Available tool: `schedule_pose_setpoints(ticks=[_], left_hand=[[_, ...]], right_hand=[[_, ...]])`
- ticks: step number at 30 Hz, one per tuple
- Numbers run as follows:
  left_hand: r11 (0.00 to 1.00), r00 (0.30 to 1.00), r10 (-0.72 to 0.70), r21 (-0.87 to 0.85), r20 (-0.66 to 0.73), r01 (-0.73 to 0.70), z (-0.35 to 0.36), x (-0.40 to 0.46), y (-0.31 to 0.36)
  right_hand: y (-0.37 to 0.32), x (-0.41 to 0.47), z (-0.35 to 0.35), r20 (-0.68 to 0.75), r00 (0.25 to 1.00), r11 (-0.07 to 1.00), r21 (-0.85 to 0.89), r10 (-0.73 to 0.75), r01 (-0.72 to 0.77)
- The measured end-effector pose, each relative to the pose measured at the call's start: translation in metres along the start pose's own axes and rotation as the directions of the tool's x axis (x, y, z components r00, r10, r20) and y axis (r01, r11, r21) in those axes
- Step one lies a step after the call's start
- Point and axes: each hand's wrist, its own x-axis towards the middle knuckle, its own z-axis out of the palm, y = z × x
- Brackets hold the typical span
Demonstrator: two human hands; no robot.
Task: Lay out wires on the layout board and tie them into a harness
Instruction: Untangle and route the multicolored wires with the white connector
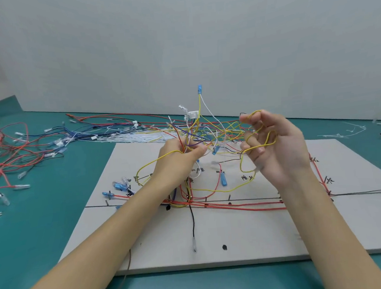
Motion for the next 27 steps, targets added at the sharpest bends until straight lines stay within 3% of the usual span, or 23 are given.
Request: schedule_pose_setpoints(ticks=[6,10,13,16,18,20,22,25,27], left_hand=[[0.998,0.999,-0.042,-0.041,0.022,0.043,0.000,0.002,0.001],[0.998,0.999,-0.044,-0.052,0.016,0.045,0.001,0.000,0.003],[0.997,1.000,-0.004,-0.075,0.030,0.006,0.001,-0.002,0.004],[0.986,0.997,0.039,-0.166,0.060,-0.028,-0.001,-0.002,0.005],[0.981,0.995,0.070,-0.186,0.071,-0.056,0.000,-0.001,0.004],[0.980,0.993,0.087,-0.183,0.079,-0.071,0.002,-0.001,0.002],[0.980,0.990,0.099,-0.185,0.099,-0.079,0.004,0.000,0.001],[0.971,0.985,0.109,-0.229,0.136,-0.076,0.003,0.002,0.001],[0.974,0.987,0.092,-0.219,0.135,-0.061,0.003,0.001,0.002]], right_hand=[[-0.003,0.002,-0.011,0.026,0.997,0.958,0.276,0.074,-0.079],[-0.003,0.003,-0.015,0.079,0.992,0.935,0.334,0.095,-0.116],[-0.002,0.006,-0.017,0.027,0.990,0.983,0.118,0.141,-0.143],[0.005,0.008,-0.016,-0.130,0.979,0.928,-0.320,0.159,-0.193],[0.014,0.008,-0.015,-0.180,0.979,0.737,-0.649,0.092,-0.189],[0.024,0.005,-0.013,-0.160,0.985,0.493,-0.854,0.057,-0.167],[0.030,0.003,-0.011,-0.122,0.990,0.404,-0.904,0.069,-0.140],[0.030,0.002,-0.007,-0.027,0.994,0.514,-0.855,0.104,-0.077],[0.028,0.002,-0.005,0.017,0.993,0.517,-0.855,0.115,-0.045]])
